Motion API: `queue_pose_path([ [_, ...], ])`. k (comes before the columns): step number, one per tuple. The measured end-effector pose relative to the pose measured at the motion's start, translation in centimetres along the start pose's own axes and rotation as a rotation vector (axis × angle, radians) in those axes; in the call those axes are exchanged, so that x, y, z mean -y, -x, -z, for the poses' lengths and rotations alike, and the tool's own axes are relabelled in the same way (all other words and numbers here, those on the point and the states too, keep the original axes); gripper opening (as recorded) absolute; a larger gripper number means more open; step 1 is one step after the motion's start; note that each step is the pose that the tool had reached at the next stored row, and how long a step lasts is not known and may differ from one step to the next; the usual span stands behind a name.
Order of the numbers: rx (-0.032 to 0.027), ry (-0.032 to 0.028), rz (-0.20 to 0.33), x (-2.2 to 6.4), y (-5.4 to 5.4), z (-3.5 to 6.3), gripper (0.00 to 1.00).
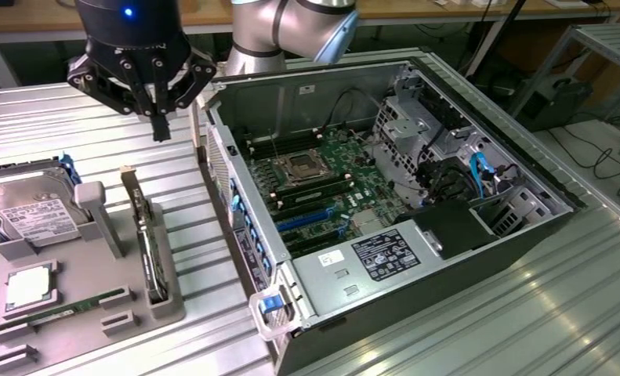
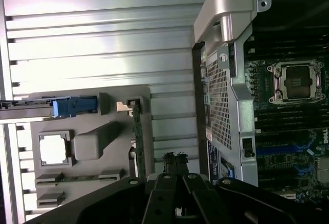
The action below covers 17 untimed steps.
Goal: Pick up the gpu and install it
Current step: 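Reach for the gpu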
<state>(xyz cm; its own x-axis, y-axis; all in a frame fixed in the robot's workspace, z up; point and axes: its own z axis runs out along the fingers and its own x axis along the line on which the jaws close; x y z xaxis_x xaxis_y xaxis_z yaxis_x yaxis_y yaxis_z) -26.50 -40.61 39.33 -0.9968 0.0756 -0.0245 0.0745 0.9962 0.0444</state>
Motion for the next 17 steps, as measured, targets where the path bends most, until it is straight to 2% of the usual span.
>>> queue_pose_path([
  [17,0.0000,0.0000,0.000,0.31,-2.0,0.06,0.11],
])
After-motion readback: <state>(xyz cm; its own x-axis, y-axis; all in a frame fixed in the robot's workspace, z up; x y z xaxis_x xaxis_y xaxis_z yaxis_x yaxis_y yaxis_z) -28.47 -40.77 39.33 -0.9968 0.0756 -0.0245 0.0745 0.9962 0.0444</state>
